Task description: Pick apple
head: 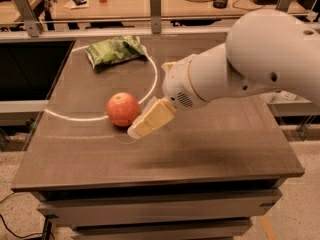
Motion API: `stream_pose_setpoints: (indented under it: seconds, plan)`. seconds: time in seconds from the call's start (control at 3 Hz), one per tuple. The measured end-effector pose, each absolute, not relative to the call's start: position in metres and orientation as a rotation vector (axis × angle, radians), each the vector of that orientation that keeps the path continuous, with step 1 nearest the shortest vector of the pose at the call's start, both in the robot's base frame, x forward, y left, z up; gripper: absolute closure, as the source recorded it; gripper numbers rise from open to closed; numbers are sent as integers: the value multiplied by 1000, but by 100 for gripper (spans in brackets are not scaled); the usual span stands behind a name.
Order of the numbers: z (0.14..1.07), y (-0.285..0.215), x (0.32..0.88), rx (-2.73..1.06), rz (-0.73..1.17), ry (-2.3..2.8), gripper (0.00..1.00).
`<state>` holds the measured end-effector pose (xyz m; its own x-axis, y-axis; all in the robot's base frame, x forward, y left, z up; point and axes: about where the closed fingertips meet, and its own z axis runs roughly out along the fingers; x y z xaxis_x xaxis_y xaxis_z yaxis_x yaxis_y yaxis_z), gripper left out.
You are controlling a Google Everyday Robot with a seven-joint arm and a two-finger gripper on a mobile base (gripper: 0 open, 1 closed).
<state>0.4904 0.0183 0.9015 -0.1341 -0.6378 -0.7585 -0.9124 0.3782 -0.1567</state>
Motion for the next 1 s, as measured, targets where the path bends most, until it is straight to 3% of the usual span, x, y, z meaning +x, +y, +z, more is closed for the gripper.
stream_pose_setpoints:
  seconds: [1.0]
  plan:
    - [869,60,514,-1350,551,1845,0]
